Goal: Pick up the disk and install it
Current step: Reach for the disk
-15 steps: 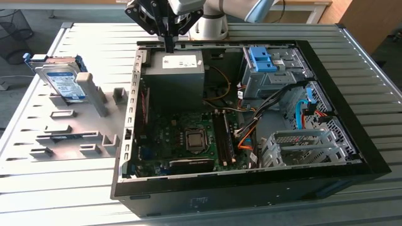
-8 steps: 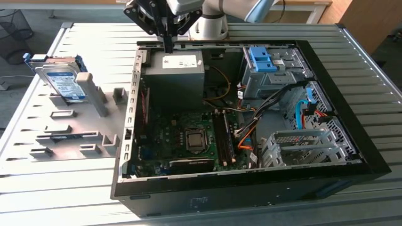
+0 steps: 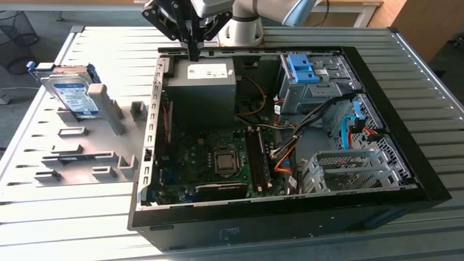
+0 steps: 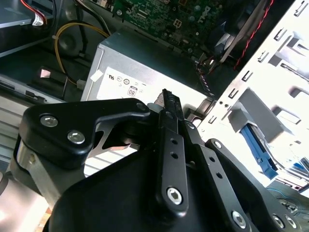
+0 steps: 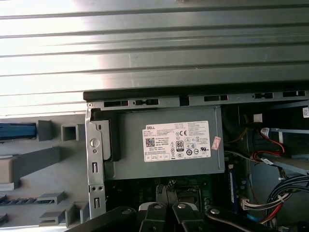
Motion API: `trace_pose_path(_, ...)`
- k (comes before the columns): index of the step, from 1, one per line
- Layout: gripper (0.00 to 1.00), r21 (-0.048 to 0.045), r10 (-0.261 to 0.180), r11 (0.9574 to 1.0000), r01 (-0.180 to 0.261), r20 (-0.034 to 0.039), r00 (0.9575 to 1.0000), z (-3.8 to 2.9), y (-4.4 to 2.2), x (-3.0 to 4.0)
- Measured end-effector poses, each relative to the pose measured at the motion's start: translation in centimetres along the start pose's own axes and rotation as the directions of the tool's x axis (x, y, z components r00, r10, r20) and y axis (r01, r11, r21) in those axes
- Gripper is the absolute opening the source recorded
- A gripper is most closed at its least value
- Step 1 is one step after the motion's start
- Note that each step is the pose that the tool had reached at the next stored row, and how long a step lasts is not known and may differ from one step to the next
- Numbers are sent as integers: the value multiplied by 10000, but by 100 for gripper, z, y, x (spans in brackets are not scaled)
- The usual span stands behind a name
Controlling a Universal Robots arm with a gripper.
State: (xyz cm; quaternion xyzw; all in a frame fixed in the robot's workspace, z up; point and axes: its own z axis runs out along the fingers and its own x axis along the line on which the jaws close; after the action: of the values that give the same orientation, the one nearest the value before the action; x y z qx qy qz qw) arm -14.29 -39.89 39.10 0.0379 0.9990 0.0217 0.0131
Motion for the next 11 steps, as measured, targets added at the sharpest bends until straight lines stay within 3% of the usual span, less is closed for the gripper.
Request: trace_pose_path(11,11,0,-1,10000,1,0,10000,4,-2,22)
